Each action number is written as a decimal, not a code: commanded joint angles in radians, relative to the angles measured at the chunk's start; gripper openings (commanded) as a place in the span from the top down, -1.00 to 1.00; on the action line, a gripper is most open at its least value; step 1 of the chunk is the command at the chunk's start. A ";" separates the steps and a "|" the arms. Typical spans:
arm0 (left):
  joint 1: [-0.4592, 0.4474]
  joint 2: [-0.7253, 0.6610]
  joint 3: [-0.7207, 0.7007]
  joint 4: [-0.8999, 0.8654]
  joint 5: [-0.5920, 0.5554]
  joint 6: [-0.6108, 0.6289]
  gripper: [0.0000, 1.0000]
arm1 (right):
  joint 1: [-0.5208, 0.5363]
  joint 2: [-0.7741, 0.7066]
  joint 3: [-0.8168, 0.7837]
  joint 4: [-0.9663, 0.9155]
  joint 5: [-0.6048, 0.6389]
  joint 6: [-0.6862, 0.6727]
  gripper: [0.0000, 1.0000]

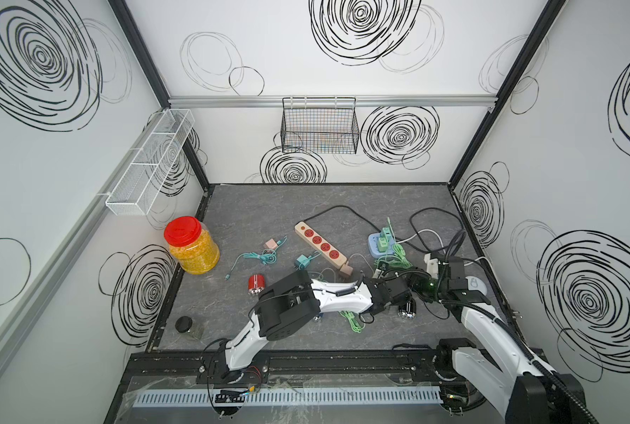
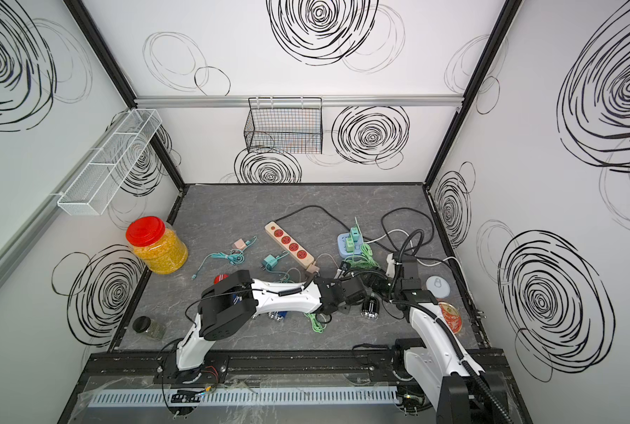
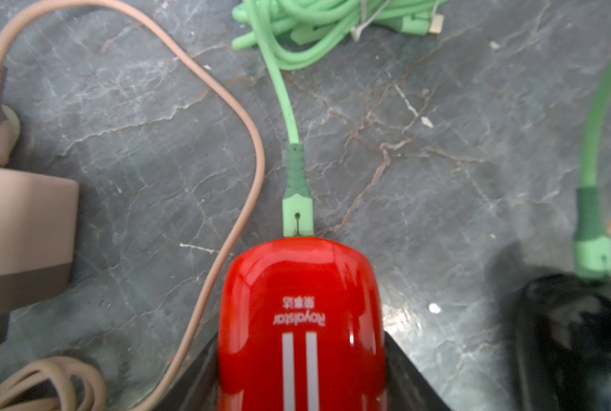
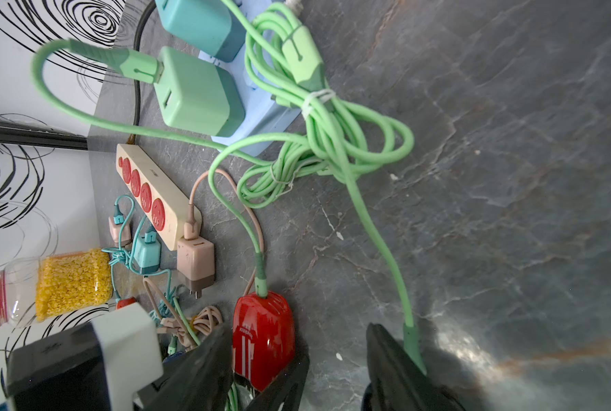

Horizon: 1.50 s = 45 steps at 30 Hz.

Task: Unplug the electric shaver
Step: Pick up the electric shaver from the center of the board, then remove the charging cable from the electric shaver.

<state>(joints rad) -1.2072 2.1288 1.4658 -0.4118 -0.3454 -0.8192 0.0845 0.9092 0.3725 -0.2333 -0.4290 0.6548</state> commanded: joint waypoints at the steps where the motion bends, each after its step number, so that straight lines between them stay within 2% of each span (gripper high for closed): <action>1: 0.017 -0.092 -0.090 0.105 0.060 0.016 0.43 | 0.000 -0.013 -0.012 0.041 -0.049 0.008 -0.27; 5: 0.054 -0.186 -0.221 0.254 0.163 0.015 0.45 | 0.003 -0.021 -0.029 0.088 -0.097 0.035 -0.27; 8: 0.095 -0.248 -0.331 0.407 0.287 0.008 0.42 | 0.014 -0.017 -0.049 0.163 -0.148 0.072 -0.27; 12: 0.153 -0.303 -0.469 0.628 0.428 -0.016 0.42 | 0.067 0.016 -0.051 0.237 -0.175 0.123 -0.27; 15: 0.173 -0.317 -0.510 0.689 0.475 -0.010 0.44 | 0.122 0.055 -0.035 0.277 -0.171 0.151 -0.27; 18: 0.178 -0.332 -0.532 0.726 0.494 -0.009 0.45 | 0.160 0.102 -0.004 0.274 -0.151 0.155 -0.27; 25: 0.170 -0.345 -0.538 0.755 0.511 -0.008 0.45 | 0.164 0.217 0.012 0.368 -0.175 0.191 -0.19; 29: 0.167 -0.348 -0.539 0.759 0.517 -0.009 0.45 | 0.164 0.263 0.037 0.396 -0.176 0.199 -0.07; 36: 0.161 -0.348 -0.542 0.781 0.526 -0.012 0.44 | 0.171 0.357 0.060 0.473 -0.219 0.232 0.29; 41: 0.159 -0.364 -0.549 0.796 0.525 -0.017 0.44 | 0.178 0.344 0.057 0.462 -0.195 0.231 0.32; 45: 0.158 -0.360 -0.542 0.797 0.534 -0.015 0.44 | 0.179 0.354 0.058 0.478 -0.202 0.238 0.46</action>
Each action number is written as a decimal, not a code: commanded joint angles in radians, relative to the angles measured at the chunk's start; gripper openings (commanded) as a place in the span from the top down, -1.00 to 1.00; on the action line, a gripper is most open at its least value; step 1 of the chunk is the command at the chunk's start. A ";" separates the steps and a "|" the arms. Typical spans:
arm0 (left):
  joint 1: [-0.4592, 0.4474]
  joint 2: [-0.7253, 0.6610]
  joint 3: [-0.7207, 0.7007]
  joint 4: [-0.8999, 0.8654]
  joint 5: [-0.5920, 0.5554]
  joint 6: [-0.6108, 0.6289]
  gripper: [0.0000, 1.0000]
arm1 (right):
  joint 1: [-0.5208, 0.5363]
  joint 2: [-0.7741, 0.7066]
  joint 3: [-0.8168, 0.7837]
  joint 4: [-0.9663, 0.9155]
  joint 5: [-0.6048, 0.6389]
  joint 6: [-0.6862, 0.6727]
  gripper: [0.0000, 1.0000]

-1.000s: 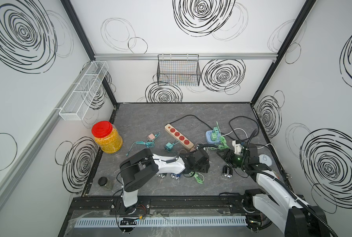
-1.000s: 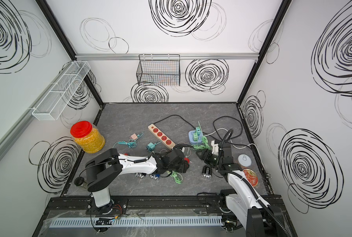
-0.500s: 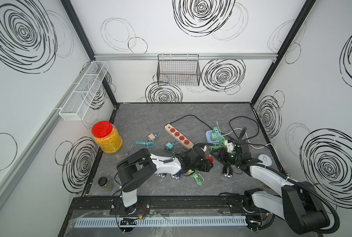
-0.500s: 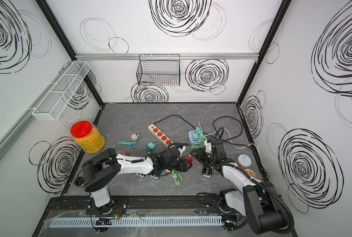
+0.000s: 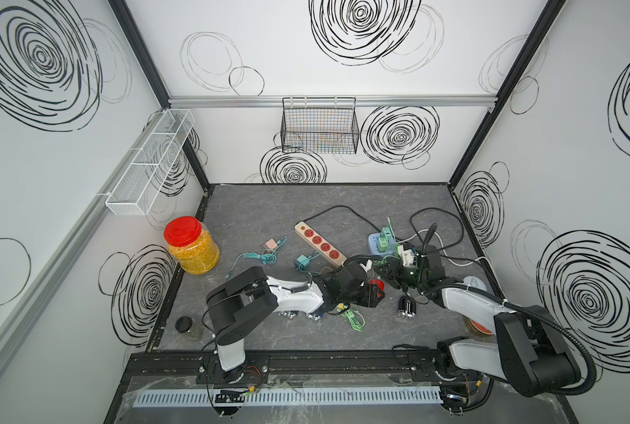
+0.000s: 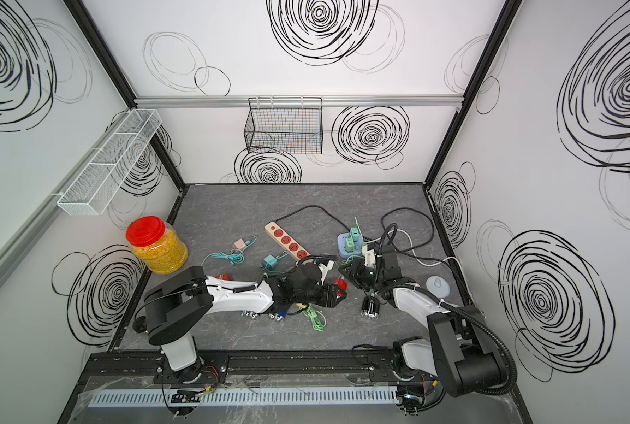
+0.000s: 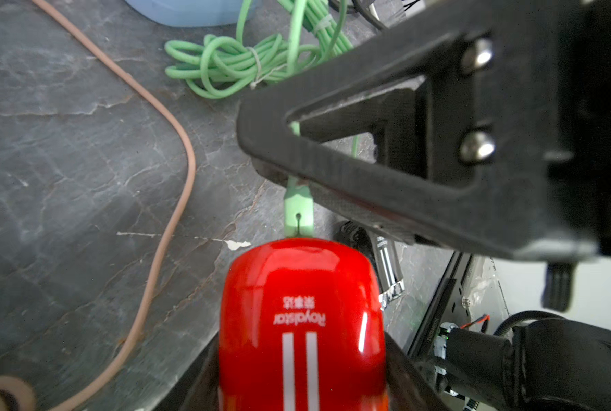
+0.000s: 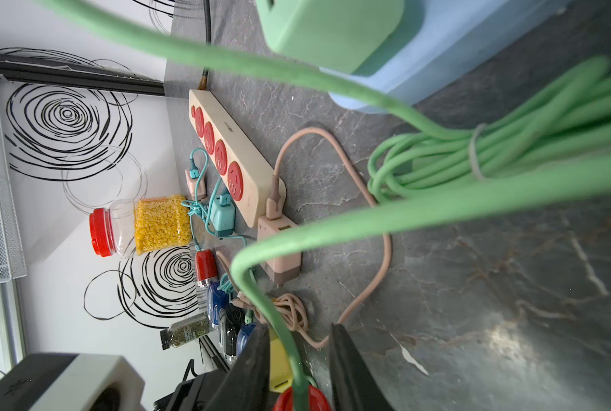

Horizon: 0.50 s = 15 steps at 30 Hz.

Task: Unplug the electric shaver
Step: Remove the charging cable from the electric shaver.

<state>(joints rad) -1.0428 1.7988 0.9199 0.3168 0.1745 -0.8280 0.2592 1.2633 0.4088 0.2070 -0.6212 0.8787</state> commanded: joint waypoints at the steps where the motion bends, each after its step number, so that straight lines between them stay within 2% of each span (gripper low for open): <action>1: -0.006 -0.030 0.005 0.068 0.014 -0.006 0.44 | 0.004 0.003 0.022 0.038 -0.011 0.015 0.50; 6: -0.010 -0.035 -0.004 0.060 0.008 -0.009 0.44 | 0.003 0.001 0.035 0.027 -0.003 0.008 0.82; 15: -0.017 -0.040 -0.025 0.024 0.008 -0.002 0.44 | -0.039 0.000 0.067 -0.064 0.056 -0.063 0.90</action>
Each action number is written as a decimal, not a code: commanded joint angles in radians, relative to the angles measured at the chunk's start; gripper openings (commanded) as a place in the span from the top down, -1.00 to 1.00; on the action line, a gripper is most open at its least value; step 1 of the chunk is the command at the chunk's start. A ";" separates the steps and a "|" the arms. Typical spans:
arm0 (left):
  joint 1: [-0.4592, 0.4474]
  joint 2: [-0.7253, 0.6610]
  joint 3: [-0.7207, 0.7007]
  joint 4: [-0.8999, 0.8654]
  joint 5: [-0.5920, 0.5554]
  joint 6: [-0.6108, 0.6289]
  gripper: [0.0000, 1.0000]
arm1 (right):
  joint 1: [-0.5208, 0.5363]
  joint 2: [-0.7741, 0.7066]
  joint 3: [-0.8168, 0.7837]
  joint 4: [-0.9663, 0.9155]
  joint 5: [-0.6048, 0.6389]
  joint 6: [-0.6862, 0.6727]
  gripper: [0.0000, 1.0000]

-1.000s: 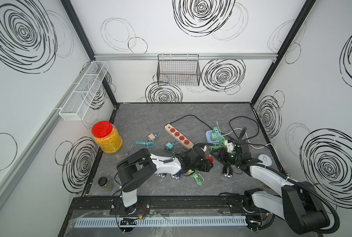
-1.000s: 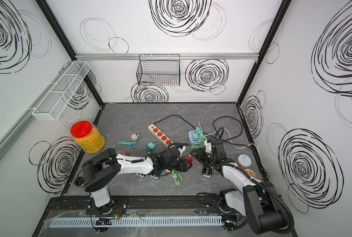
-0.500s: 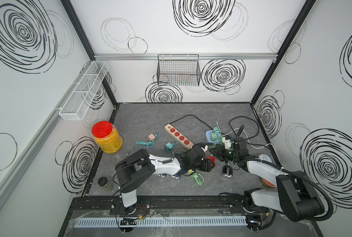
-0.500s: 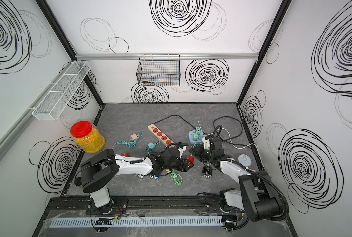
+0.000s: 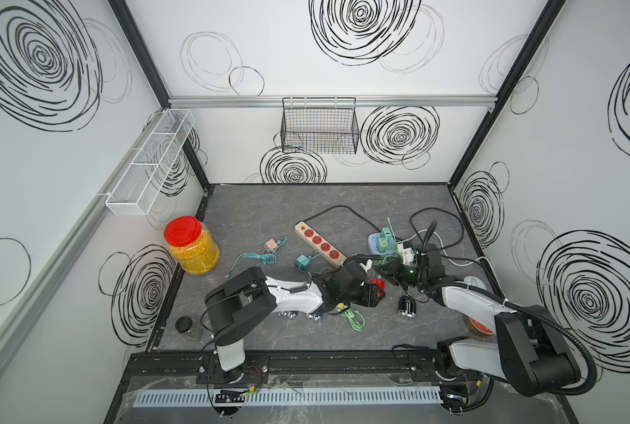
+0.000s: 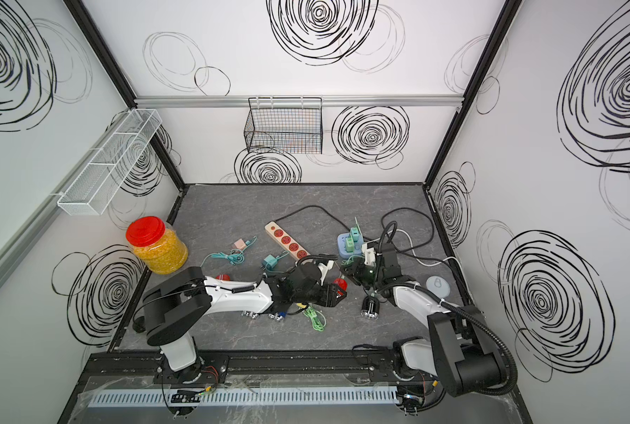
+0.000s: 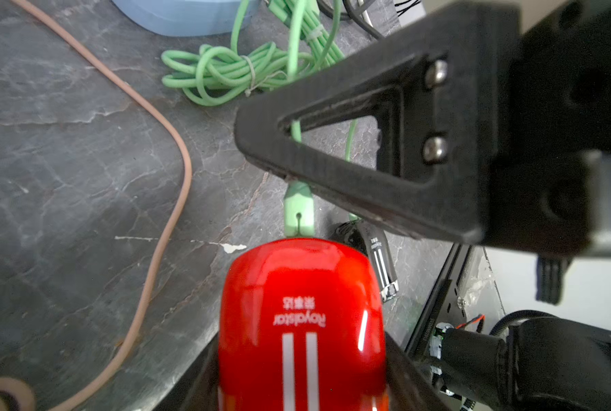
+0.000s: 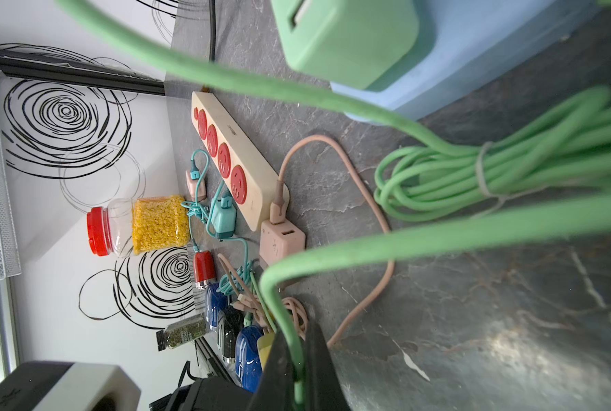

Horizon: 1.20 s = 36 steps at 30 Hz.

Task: Unplug the electric shaver
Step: Remove the charging cable from the electric shaver.

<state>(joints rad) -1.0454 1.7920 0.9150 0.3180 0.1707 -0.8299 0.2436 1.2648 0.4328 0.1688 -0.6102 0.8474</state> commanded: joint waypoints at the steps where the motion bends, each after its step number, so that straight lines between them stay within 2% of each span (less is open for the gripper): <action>1: -0.016 -0.034 -0.023 0.022 0.012 0.000 0.45 | -0.029 -0.004 0.043 -0.037 0.058 -0.036 0.90; 10: -0.038 -0.016 -0.008 -0.014 0.034 0.017 0.47 | -0.051 0.016 0.055 -0.058 0.089 -0.066 0.90; 22: -0.059 0.026 0.047 -0.120 0.038 0.044 0.55 | -0.024 -0.031 0.090 -0.181 0.268 -0.116 0.87; 29: -0.071 0.064 0.080 -0.182 0.059 0.067 0.57 | -0.024 -0.021 0.085 -0.138 0.234 -0.140 0.87; 33: -0.081 0.073 0.078 -0.176 0.059 0.064 0.57 | -0.065 -0.018 0.047 -0.059 0.154 -0.113 0.86; 36: -0.081 0.062 0.057 -0.150 0.050 0.050 0.58 | -0.087 -0.021 0.034 -0.060 0.161 -0.100 0.86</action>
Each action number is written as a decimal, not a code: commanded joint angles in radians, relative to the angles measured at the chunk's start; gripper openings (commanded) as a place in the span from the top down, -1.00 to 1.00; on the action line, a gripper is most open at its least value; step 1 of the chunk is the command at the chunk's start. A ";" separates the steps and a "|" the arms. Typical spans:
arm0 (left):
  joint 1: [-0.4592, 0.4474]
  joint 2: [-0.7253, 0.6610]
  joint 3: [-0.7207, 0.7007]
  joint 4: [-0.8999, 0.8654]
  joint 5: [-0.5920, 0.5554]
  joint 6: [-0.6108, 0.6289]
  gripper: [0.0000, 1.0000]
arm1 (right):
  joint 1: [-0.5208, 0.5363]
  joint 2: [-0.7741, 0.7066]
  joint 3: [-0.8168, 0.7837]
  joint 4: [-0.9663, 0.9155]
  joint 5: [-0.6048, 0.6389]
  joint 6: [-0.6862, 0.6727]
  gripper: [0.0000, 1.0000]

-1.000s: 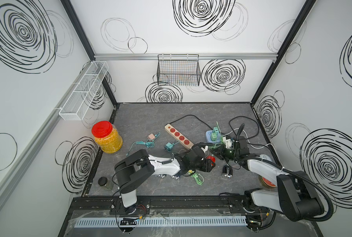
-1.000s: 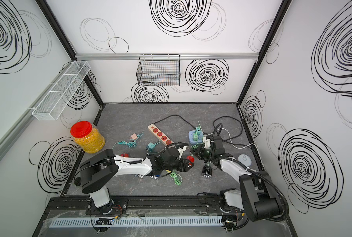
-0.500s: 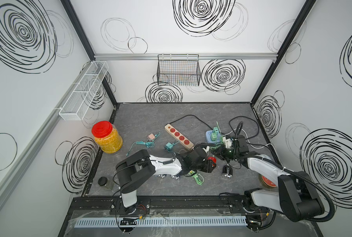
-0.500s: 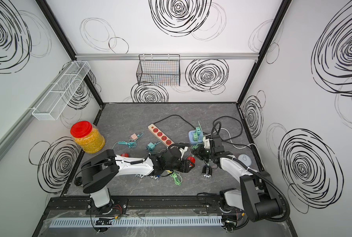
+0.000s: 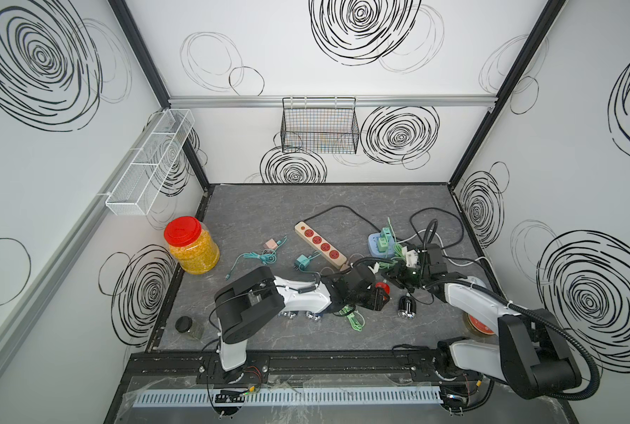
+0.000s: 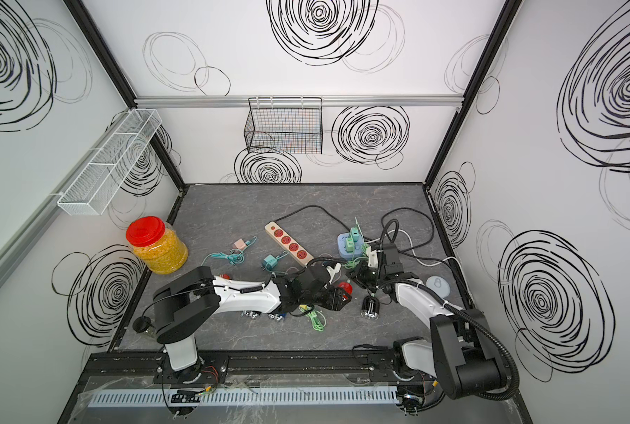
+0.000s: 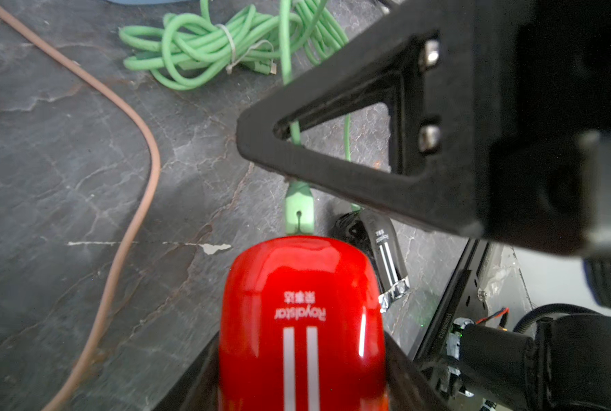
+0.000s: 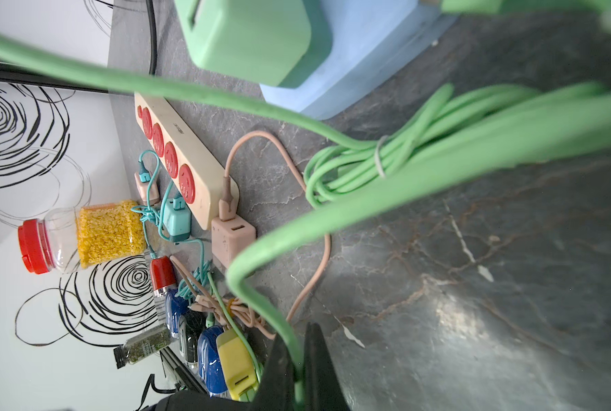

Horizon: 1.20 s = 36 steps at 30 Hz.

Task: Unplug the electric shaver
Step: Remove the charging cable from the electric shaver, then place the charging cable at the center of the board, then place the electric shaver at the center of the board.

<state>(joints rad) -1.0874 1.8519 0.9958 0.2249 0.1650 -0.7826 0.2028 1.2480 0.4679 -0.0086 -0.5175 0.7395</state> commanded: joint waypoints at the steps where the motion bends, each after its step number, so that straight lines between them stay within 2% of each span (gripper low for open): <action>1: -0.037 -0.005 -0.033 -0.043 0.053 -0.005 0.58 | -0.059 -0.005 -0.011 0.134 0.048 0.022 0.85; 5: -0.034 -0.037 -0.079 0.026 0.042 -0.032 0.58 | -0.112 0.027 -0.045 0.210 -0.055 0.074 0.85; 10: -0.025 -0.054 -0.088 0.022 0.012 -0.037 0.58 | -0.081 0.000 -0.020 0.163 -0.041 0.056 0.85; 15: -0.030 -0.049 -0.017 -0.100 -0.074 0.011 0.54 | -0.039 -0.059 0.000 0.041 0.008 0.016 0.84; 17: -0.038 -0.027 0.039 -0.200 -0.130 0.042 0.53 | -0.018 -0.074 -0.007 0.005 0.036 0.008 0.83; 22: -0.076 0.035 0.165 -0.400 -0.264 0.114 0.46 | 0.057 -0.085 -0.036 -0.032 0.086 -0.002 0.81; 27: -0.100 0.080 0.227 -0.519 -0.350 0.122 0.38 | 0.107 -0.089 -0.063 -0.060 0.153 0.001 0.81; 36: -0.130 0.107 0.235 -0.535 -0.334 0.131 0.21 | 0.107 -0.056 -0.076 -0.053 0.174 -0.012 0.78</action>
<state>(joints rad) -1.2057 1.9453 1.2076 -0.2821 -0.1505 -0.6636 0.3058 1.1755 0.3946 -0.0498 -0.3634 0.7387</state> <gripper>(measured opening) 0.602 0.112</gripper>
